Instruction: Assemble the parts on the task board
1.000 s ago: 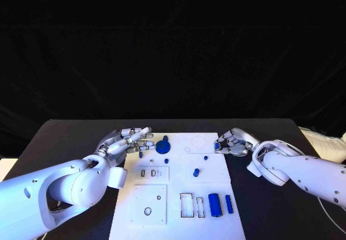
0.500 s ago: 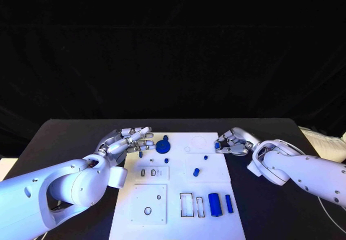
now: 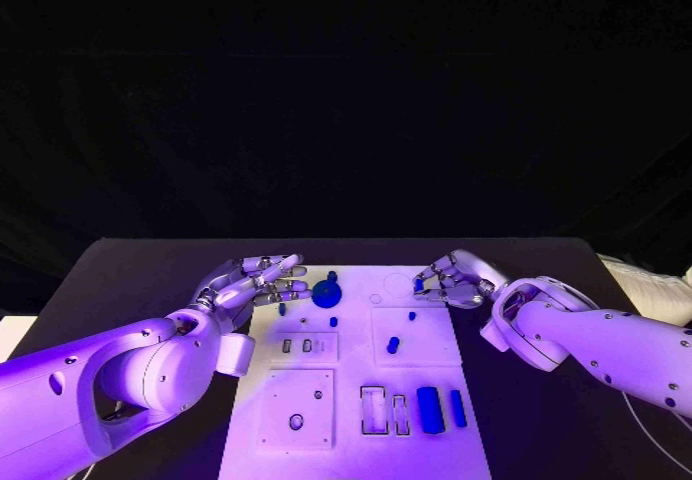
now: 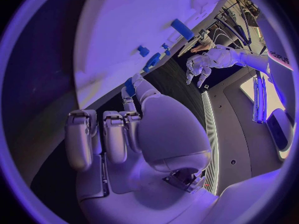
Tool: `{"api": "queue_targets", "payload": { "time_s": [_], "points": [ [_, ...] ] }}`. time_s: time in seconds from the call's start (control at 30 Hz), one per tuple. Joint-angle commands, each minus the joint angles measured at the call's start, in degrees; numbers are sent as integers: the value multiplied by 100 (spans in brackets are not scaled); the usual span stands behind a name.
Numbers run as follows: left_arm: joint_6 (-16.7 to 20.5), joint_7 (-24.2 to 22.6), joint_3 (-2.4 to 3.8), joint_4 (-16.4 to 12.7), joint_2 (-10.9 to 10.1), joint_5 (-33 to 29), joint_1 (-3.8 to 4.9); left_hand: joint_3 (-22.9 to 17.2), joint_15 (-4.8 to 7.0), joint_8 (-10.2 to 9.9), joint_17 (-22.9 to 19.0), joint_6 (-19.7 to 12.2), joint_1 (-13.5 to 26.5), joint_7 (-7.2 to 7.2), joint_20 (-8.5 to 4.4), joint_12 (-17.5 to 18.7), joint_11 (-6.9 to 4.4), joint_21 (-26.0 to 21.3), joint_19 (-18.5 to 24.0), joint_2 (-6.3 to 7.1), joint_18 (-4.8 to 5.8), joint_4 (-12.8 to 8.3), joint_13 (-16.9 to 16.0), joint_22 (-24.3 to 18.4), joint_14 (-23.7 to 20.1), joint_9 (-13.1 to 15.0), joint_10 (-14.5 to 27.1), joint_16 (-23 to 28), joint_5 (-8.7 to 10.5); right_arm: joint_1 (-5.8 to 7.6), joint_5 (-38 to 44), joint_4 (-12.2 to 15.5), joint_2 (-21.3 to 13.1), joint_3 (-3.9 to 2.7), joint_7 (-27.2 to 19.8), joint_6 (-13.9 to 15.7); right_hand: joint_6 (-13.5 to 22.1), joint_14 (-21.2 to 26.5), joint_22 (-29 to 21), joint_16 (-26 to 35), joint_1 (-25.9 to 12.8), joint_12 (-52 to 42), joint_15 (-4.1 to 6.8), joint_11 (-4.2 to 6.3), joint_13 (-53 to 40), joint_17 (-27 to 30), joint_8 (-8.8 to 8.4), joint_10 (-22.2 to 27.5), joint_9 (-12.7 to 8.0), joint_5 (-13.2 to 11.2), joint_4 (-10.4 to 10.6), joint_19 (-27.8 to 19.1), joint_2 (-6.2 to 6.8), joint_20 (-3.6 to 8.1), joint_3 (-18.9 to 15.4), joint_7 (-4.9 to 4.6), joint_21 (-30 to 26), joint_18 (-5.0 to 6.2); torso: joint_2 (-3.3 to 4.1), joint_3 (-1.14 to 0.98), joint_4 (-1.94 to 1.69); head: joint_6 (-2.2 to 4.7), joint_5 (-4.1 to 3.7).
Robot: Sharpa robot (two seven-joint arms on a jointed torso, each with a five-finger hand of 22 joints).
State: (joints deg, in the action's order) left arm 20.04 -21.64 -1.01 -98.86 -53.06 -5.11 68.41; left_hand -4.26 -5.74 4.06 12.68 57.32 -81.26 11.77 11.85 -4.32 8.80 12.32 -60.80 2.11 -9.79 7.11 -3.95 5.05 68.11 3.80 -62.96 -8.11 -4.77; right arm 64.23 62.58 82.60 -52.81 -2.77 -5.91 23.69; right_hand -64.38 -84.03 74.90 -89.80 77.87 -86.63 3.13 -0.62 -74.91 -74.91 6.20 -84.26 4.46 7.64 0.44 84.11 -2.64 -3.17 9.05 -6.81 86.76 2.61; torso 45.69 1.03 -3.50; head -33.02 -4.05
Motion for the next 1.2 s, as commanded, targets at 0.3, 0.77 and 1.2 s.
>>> {"api": "queue_targets", "payload": {
  "time_s": [0.3, 0.77, 1.2],
  "points": [
    [-152, -18, 3, 143, 32, -5, 3, -9, 9, -37, 13, -26, -23, 19, 0, 38, -1, -38, -56, -61, -66, -52, 6, -11, 33, -7, 38, 30, 18, 68, 961, 620, 479, -7, 1014, 27, -261, -597, 844, -20, -39, -19, 37, 39, -1298, -1509, 51, -422, 122, 64, 95, 275, -26, 44, 106, 209, 23, -112, -66, 66, -85, -140, 132],
    [-235, -37, 2, 279, -13, -5, -1, -42, 13, -32, 25, -20, -55, 1, -3, 39, -11, -47, -62, -94, -66, -83, 5, -16, 34, -6, 33, 48, 14, -332, 2382, 718, 1271, 37, 1580, -105, -251, -590, 829, -3, -61, 1, 39, 37, -1285, -1474, 42, -412, 124, 29, 84, 268, 13, 47, 104, 204, 16, -109, -178, 178, -124, -374, 379],
    [-252, -23, 2, 270, -22, -5, 0, -50, 15, -31, 28, -19, -60, -1, -4, 39, -13, -50, -64, -99, -66, -90, 5, -18, 36, -5, 31, 53, 15, -451, 2734, 664, 1589, 82, 1912, -319, -249, -579, 815, 21, -102, 44, 37, 33, -1258, -1424, 37, -392, 127, -5, 92, 261, 39, 48, 98, 200, 9, -106, -186, 187, -127, -426, 470]
  ]
}}
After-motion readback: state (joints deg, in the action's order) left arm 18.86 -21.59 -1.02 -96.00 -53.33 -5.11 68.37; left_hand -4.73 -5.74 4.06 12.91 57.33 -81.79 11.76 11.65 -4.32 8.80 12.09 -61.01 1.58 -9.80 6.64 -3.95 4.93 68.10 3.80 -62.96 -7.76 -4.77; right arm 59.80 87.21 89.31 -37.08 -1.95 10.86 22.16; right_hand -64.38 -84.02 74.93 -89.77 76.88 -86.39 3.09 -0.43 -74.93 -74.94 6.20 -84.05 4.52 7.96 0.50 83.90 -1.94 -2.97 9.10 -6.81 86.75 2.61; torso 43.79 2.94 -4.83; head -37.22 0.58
